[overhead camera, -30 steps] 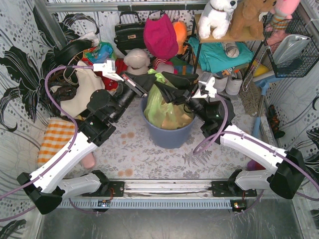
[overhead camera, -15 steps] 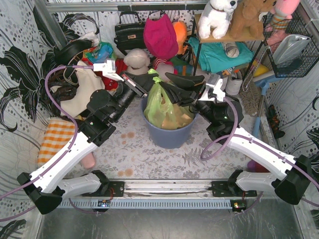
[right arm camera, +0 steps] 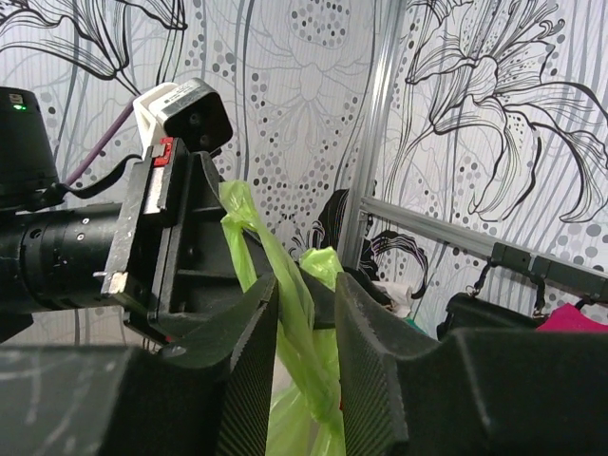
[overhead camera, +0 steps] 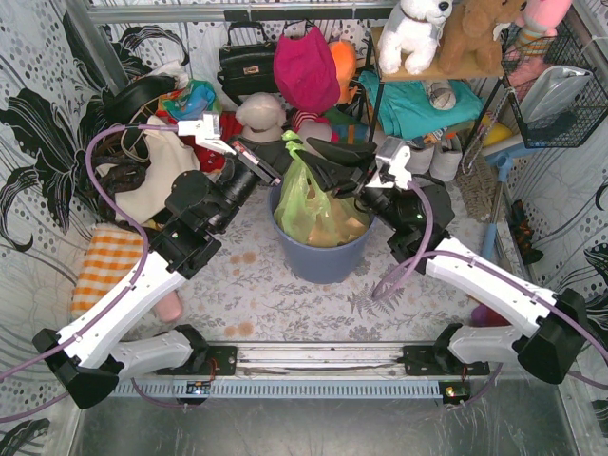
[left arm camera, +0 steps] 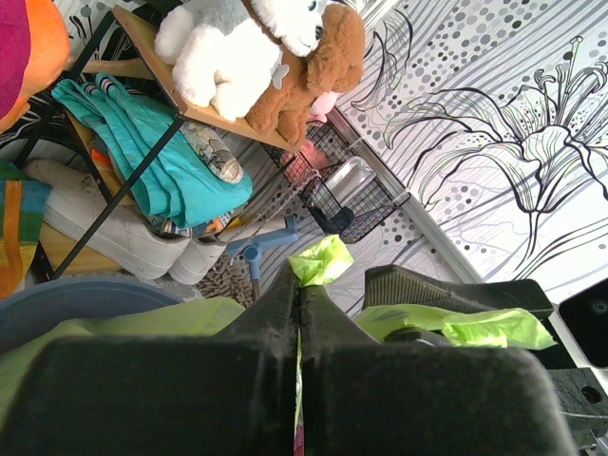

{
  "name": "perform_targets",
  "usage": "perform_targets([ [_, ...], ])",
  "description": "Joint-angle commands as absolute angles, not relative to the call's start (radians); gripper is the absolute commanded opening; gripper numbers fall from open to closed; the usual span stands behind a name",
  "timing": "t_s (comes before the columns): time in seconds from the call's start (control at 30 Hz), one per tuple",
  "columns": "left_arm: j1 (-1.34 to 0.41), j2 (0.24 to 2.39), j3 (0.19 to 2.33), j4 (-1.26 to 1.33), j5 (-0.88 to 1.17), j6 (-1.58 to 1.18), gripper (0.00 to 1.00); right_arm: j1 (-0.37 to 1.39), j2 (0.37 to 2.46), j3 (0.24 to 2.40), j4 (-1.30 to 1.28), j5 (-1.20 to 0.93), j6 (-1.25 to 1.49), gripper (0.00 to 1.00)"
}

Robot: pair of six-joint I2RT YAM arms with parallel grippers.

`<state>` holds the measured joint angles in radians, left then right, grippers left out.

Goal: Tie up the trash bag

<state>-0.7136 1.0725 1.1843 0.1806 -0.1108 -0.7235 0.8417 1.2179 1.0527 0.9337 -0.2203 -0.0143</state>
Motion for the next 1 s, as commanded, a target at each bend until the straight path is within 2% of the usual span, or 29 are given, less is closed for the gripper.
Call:
perform_targets([
  [0.0, -0.719, 1.072, 1.182, 0.252, -0.094, -0.71, 0.0, 0.841, 1.254, 1.131, 0.954, -0.214, -0.06, 0.3],
  [0.2, -0.718, 1.075, 1.18, 0.258, -0.091, -0.715, 0.0, 0.841, 1.325, 1.22, 0.953, -0.218, -0.093, 0.26],
  [0.53, -0.719, 1.086, 1.175, 0.263, -0.083, -0.722, 0.0, 0.841, 1.386, 1.312, 0.977, -0.25, -0.086, 0.27],
  [0.6, -0.719, 1.087, 1.173, 0.26, -0.089, -0.717, 0.0, 0.841, 1.378, 1.312, 0.985, -0.264, -0.065, 0.21],
  [0.67, -0.719, 1.089, 1.173, 0.255, -0.102, -0.703, 0.0, 0.841, 1.359, 1.304, 0.974, -0.286, -0.039, 0.02],
  [0.7, -0.718, 1.091, 1.177, 0.249, -0.113, -0.695, 0.0, 0.841, 1.344, 1.292, 0.962, -0.299, -0.027, 0.0],
  [0.97, -0.716, 1.134, 1.233, 0.197, -0.179, -0.594, 0.0, 0.841, 1.162, 1.146, 0.852, -0.501, 0.094, 0.0],
])
